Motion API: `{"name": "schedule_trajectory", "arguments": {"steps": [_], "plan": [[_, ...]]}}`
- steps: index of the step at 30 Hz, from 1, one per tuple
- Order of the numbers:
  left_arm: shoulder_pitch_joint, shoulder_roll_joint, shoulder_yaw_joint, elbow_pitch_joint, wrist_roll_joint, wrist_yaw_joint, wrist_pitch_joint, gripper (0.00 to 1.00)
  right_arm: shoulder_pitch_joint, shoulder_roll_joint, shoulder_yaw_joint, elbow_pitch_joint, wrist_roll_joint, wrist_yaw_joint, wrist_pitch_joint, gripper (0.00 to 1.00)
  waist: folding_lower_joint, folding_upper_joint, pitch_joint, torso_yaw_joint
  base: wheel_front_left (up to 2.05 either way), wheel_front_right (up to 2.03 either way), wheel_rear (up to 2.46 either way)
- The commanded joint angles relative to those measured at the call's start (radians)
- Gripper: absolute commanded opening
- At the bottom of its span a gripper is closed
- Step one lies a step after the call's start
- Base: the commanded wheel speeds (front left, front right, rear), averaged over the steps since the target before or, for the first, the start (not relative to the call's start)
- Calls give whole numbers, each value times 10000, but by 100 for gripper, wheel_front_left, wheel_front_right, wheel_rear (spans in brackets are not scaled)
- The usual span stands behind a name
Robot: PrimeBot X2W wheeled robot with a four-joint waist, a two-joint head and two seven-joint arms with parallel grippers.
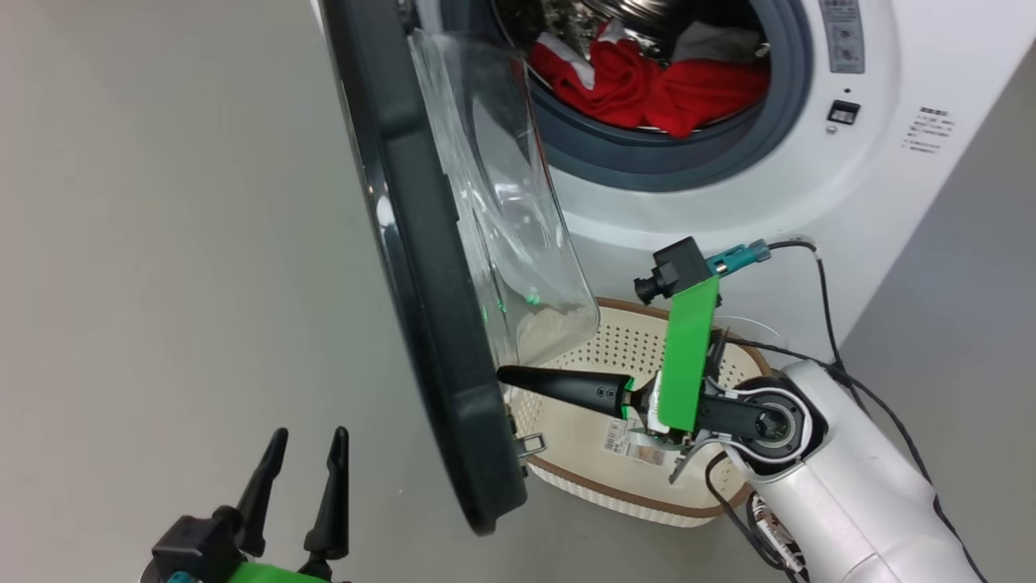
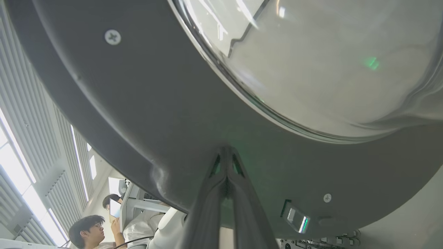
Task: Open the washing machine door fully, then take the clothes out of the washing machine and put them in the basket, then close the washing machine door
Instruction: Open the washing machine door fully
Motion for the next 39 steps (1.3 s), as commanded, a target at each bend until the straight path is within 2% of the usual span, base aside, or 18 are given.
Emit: {"name": "schedule_trajectory", "arguments": {"steps": [1,12,24,25,26,28,32,39], "plan": [[-84,162,346,-184,46,71,-122,100,66,396,183,-357,-9,17,-38,0,1,0,-44,178,0,0,0],[-20,162,435,-185,80,162,-122,100,23,662,531,-347,22,17,-183,0,1,0,-129,639,0,0,0],[54,162,514,-222,106,153,-122,100,83,718,604,-343,13,17,-446,0,1,0,-221,562,0,0,0],[61,162,525,-223,109,149,-122,100,100,690,576,-339,-18,17,-523,5,1,0,-231,532,0,0,0],[70,162,538,-222,111,144,-122,100,124,658,549,-323,-57,17,-615,40,1,0,-245,500,0,0,0],[93,162,566,-217,119,135,-122,100,193,580,527,-300,-135,17,-781,100,1,0,-283,423,0,0,0],[118,162,607,-156,197,93,-122,100,446,333,432,-241,-356,17,-1368,100,1,0,-380,287,0,0,0],[209,162,751,-42,281,36,-122,100,1295,-428,432,-43,-901,17,-3034,100,1,0,-517,68,0,0,0]]}}
